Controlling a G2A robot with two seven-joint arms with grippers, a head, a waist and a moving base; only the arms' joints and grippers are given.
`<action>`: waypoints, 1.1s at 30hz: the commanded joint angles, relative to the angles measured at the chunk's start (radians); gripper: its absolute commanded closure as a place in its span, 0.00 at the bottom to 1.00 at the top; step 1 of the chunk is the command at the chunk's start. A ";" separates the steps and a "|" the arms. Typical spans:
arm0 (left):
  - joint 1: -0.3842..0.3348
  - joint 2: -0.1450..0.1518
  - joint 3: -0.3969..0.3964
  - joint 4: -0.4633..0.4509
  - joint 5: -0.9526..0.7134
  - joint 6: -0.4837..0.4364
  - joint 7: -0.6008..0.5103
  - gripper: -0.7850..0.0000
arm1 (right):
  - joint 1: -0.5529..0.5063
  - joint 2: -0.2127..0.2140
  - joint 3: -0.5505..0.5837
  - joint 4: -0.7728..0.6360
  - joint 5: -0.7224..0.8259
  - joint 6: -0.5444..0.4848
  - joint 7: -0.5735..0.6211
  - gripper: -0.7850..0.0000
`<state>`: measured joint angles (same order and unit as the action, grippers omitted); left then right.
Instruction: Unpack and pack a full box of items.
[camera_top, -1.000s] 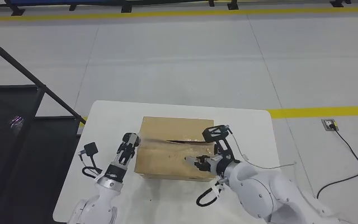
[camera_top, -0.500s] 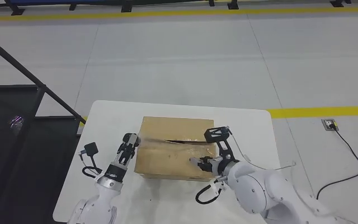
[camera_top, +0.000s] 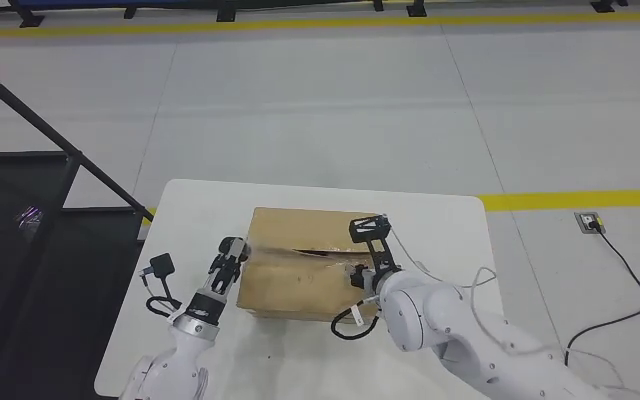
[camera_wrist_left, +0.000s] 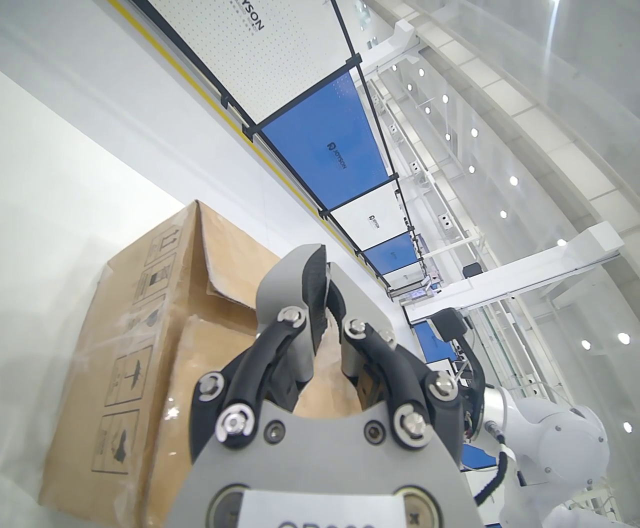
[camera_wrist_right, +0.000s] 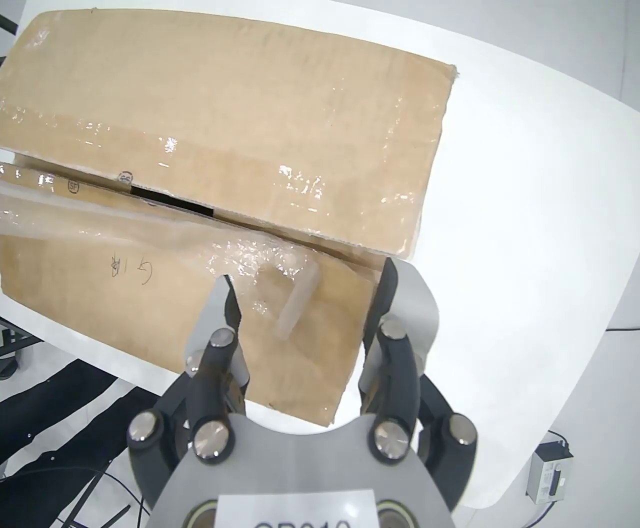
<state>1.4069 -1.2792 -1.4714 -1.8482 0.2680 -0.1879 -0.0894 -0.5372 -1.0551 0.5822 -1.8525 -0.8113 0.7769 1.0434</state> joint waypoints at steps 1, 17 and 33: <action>-0.001 0.000 -0.001 0.000 -0.001 -0.001 -0.001 1.00 | 0.007 -0.005 -0.012 0.018 -0.002 -0.001 0.001 0.45; -0.001 -0.001 0.001 0.002 -0.004 -0.001 -0.011 1.00 | -0.024 -0.003 -0.020 0.021 -0.032 0.084 -0.083 0.49; 0.022 -0.001 -0.010 -0.009 -0.006 -0.014 -0.003 1.00 | -0.089 0.054 0.019 -0.179 0.031 0.184 -0.184 0.55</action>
<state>1.4273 -1.2799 -1.4811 -1.8562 0.2616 -0.2010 -0.0931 -0.6269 -1.0035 0.5998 -2.0292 -0.7979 0.9630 0.8572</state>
